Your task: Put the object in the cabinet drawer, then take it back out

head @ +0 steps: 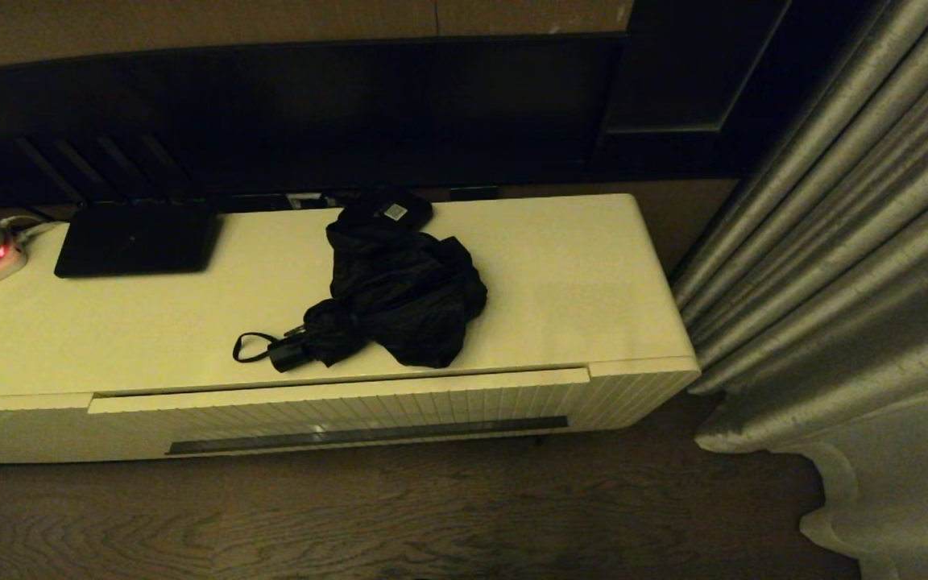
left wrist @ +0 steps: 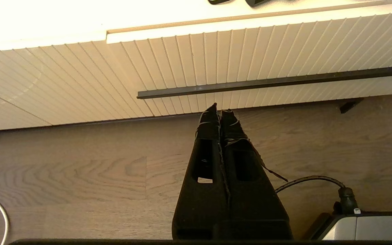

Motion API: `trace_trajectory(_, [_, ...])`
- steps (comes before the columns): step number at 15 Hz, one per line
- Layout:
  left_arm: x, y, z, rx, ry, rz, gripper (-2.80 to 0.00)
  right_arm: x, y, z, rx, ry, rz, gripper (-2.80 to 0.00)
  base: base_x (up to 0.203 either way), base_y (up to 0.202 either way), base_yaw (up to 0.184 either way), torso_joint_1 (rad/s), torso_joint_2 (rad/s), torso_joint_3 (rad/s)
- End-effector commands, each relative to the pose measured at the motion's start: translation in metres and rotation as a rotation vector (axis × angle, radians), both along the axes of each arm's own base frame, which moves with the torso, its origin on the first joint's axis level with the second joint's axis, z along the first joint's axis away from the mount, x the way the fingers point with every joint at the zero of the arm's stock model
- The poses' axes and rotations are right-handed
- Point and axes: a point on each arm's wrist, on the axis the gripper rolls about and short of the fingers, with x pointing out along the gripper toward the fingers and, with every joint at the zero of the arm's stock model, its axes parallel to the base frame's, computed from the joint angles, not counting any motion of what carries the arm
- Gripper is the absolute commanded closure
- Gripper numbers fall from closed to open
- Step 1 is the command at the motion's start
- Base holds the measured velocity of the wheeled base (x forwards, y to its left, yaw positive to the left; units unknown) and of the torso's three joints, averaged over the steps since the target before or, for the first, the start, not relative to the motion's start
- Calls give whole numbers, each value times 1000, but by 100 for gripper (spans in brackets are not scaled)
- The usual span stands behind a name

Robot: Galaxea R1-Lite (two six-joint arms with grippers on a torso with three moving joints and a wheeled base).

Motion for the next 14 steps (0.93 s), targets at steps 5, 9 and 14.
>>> trace_trajectory(5, [0, 0, -1, 0, 4, 0, 0, 0, 0, -1, 0, 2, 2, 0, 0, 0, 0, 0, 0, 0])
trace_trajectory(9, [0, 0, -1, 0, 4, 0, 0, 0, 0, 0, 0, 2, 1, 0, 0, 0, 0, 0, 0, 0])
trace_trajectory(14, [0, 0, -1, 0, 4, 0, 0, 0, 0, 0, -1, 0, 2, 0, 0, 0, 0, 0, 0, 0])
